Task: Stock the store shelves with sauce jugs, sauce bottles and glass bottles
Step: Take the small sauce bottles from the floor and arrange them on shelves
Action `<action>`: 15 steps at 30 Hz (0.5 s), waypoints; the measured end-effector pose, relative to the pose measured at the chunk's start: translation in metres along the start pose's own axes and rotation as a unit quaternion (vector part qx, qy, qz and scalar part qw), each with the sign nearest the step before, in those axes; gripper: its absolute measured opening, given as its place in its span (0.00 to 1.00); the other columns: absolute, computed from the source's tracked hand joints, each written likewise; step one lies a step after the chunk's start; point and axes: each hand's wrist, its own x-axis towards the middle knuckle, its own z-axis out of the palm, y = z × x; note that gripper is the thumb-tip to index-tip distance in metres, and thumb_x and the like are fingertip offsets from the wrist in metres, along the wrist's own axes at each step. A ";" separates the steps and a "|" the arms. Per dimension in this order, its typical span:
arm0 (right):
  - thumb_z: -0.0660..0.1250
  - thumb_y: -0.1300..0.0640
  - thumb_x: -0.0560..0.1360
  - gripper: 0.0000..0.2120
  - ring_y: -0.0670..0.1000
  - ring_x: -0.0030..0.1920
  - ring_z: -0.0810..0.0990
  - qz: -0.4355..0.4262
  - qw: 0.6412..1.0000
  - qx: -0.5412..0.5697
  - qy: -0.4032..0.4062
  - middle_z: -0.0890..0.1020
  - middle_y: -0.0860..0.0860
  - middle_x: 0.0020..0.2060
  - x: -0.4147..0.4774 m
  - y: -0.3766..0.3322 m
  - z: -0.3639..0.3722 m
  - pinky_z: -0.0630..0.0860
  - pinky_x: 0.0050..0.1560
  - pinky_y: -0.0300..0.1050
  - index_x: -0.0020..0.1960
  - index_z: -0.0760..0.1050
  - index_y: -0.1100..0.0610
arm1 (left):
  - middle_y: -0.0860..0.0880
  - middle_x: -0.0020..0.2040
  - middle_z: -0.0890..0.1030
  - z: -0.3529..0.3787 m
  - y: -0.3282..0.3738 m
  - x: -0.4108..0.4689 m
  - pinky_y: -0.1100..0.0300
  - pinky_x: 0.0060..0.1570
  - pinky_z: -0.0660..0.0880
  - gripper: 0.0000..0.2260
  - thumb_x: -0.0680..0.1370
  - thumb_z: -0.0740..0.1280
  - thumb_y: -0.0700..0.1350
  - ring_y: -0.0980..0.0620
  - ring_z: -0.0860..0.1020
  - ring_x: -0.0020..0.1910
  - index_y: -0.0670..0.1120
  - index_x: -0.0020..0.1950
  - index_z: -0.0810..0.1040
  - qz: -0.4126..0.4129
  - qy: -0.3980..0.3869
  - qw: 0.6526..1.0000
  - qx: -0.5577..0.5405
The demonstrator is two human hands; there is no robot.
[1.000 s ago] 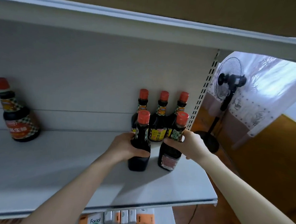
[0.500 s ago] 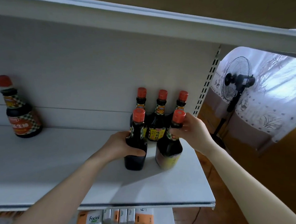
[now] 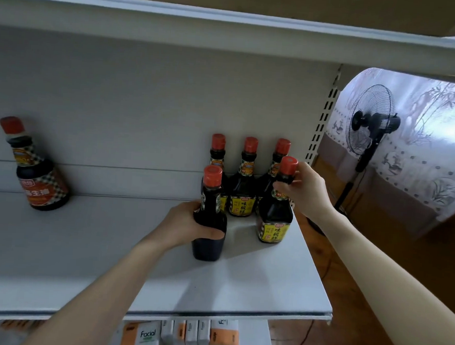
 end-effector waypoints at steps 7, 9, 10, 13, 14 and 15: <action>0.72 0.59 0.69 0.18 0.50 0.42 0.76 0.005 1.000 -0.013 0.006 0.76 0.50 0.44 0.007 0.002 0.002 0.65 0.34 0.29 0.56 0.70 0.61 | 0.58 0.43 0.77 0.000 -0.001 0.000 0.71 0.35 0.67 0.17 0.63 0.78 0.47 0.64 0.73 0.41 0.57 0.45 0.74 -0.008 -0.004 1.000 -0.012; 0.73 0.58 0.69 0.19 0.50 0.42 0.75 0.004 1.000 -0.019 0.008 0.76 0.50 0.44 0.007 0.003 0.002 0.65 0.34 0.29 0.56 0.70 0.62 | 0.58 0.42 0.77 0.001 0.000 -0.001 0.71 0.35 0.67 0.16 0.64 0.78 0.46 0.64 0.73 0.40 0.57 0.43 0.74 -0.009 -0.004 1.000 -0.009; 0.73 0.58 0.69 0.19 0.50 0.42 0.75 0.004 1.000 -0.021 0.008 0.75 0.50 0.44 0.006 0.003 0.003 0.65 0.34 0.29 0.55 0.70 0.62 | 0.58 0.42 0.77 0.001 0.000 -0.001 0.71 0.35 0.67 0.16 0.64 0.78 0.46 0.64 0.73 0.40 0.57 0.43 0.74 -0.009 -0.001 1.000 -0.007; 0.72 0.59 0.70 0.16 0.50 0.41 0.74 0.001 1.000 -0.019 0.010 0.75 0.50 0.44 0.005 0.004 0.003 0.65 0.33 0.30 0.51 0.68 0.59 | 0.55 0.44 0.79 0.001 -0.001 0.000 0.71 0.37 0.69 0.16 0.63 0.78 0.45 0.57 0.76 0.45 0.55 0.44 0.75 -0.011 0.004 1.000 -0.009; 0.72 0.59 0.70 0.15 0.50 0.41 0.74 0.000 1.000 -0.018 0.012 0.75 0.50 0.44 0.005 0.004 0.003 0.65 0.33 0.30 0.51 0.67 0.59 | 0.54 0.45 0.79 0.001 -0.001 0.000 0.70 0.38 0.69 0.16 0.63 0.78 0.45 0.55 0.76 0.46 0.55 0.44 0.75 -0.012 0.004 1.000 -0.010; 0.71 0.59 0.70 0.15 0.50 0.41 0.74 -0.001 1.000 -0.019 0.013 0.75 0.50 0.44 0.005 0.004 0.003 0.64 0.33 0.30 0.52 0.68 0.59 | 0.54 0.46 0.80 0.001 -0.001 0.000 0.70 0.39 0.70 0.16 0.63 0.78 0.45 0.54 0.76 0.47 0.56 0.43 0.75 -0.013 0.004 1.000 -0.011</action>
